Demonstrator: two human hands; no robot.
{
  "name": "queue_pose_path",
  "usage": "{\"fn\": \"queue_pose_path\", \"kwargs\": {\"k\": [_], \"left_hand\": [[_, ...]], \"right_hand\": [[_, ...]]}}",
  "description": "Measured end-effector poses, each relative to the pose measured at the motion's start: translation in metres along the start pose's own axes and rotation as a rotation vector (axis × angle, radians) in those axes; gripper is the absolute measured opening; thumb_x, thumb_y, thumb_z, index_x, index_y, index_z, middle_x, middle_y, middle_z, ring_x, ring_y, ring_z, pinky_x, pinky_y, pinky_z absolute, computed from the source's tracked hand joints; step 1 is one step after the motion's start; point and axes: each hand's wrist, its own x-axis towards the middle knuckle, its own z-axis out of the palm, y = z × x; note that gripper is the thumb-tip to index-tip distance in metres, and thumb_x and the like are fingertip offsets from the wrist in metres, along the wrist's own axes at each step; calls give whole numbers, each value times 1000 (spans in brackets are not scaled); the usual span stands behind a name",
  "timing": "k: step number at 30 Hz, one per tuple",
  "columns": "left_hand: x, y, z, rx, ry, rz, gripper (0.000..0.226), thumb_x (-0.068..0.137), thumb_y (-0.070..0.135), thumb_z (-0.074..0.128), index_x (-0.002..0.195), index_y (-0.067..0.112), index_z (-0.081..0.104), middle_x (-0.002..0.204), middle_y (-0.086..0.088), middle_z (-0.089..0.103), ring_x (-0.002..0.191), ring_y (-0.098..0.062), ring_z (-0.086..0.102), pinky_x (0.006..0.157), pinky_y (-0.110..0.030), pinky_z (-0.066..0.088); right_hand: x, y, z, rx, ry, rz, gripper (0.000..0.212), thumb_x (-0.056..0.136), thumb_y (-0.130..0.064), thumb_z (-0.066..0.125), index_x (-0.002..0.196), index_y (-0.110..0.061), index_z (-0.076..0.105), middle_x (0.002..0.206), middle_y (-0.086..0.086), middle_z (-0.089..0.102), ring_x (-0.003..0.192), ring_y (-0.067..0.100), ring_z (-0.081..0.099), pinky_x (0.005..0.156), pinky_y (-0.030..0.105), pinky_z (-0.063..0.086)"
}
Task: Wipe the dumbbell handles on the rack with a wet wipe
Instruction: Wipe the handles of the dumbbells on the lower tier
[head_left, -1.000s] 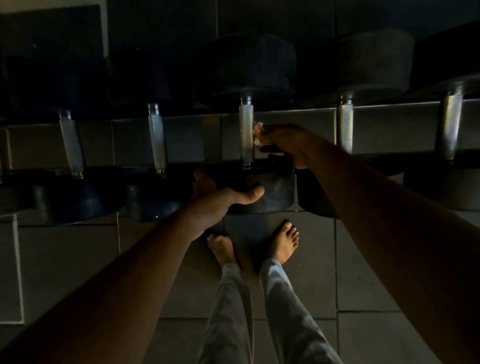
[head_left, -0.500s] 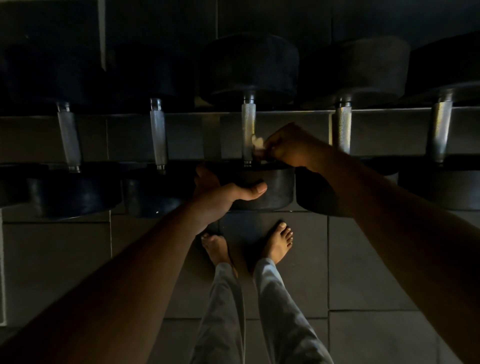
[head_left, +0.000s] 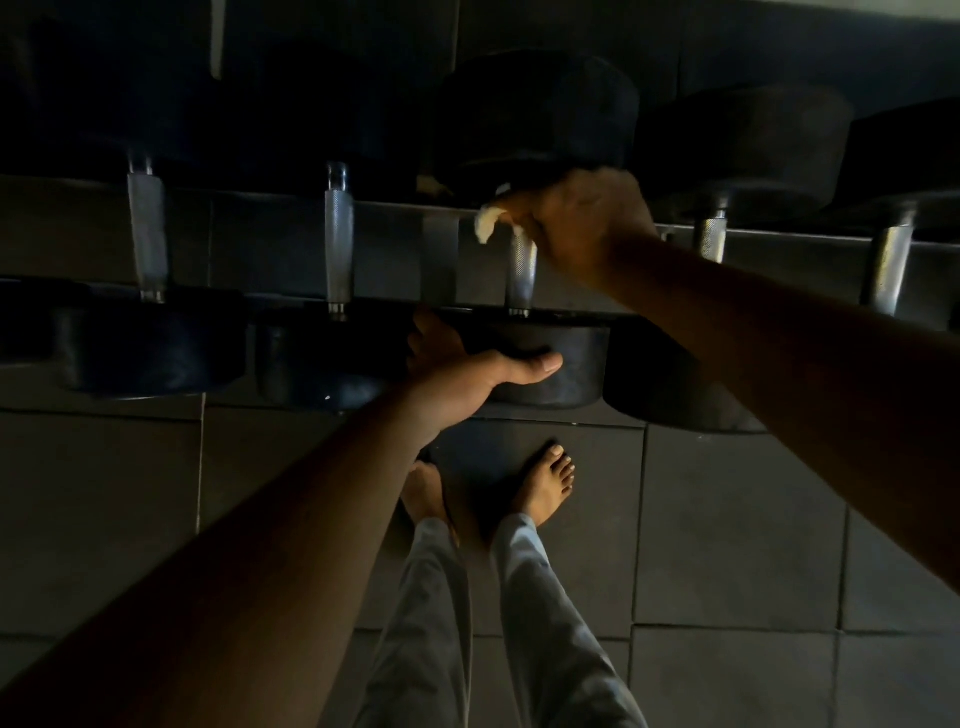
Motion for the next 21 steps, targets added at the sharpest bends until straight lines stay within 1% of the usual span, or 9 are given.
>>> {"fn": "queue_pose_path", "kwargs": {"k": [2,4,5,7,8,11,14,17,21], "left_hand": [[0,-1,0,-26,3,16,167,33,77,96,167,36,5,172,2,21,159,-28,21,128,-55,25],[-1,0,-1,-46,-2,22,169,29,78,94,167,36,6,171,1,22,158,-28,22,128,-56,27],[-1,-1,-2,-55,-8,23,167,31,78,94,167,36,5,171,1,21,158,-28,22,128,-55,27],[-1,-4,-3,-71,-14,31,165,34,76,95,167,37,5,171,1,20,158,-28,22,128,-55,26],[-1,-6,-3,-80,-15,36,165,34,77,95,167,38,6,171,2,20,158,-28,22,128,-55,27],[-3,-17,-3,-108,-4,44,160,34,82,91,166,42,9,170,4,23,157,-28,25,127,-58,28],[-5,-23,-3,-136,5,60,156,36,83,90,165,44,12,169,6,26,156,-27,27,127,-58,28],[-5,-23,-2,-125,6,60,160,29,89,88,164,45,13,169,6,26,156,-27,27,126,-59,29],[-7,-21,-2,-108,-3,46,165,23,95,83,164,48,11,171,5,23,158,-30,24,126,-62,27]], "right_hand": [[1,3,-4,-82,10,-72,40,110,-47,33,149,-43,44,119,13,69,102,39,68,80,43,52],[8,-2,8,-116,-48,-91,40,109,-45,36,148,-44,44,123,8,69,99,38,70,75,41,52],[17,-4,19,-227,-53,-78,38,106,-45,37,142,-46,50,117,1,69,95,31,70,75,38,52],[31,-7,49,-109,-195,-39,46,95,-42,30,122,-52,65,87,-8,58,82,13,58,80,28,54],[27,-8,52,-59,-168,-63,47,91,-38,30,116,-50,68,83,-8,54,80,13,56,80,29,54],[11,-9,13,-24,-25,-92,28,102,-36,46,122,-33,65,114,0,70,98,30,68,80,44,58],[8,-4,2,-37,8,-192,37,108,-47,33,130,-34,60,136,-5,63,116,32,64,91,51,55],[21,-6,11,-17,-91,-296,33,109,-40,40,130,-29,63,137,-1,63,124,30,61,103,46,49],[27,-10,4,-67,-298,-278,28,105,-32,52,130,-33,64,140,-4,62,132,25,55,112,44,39]]}}
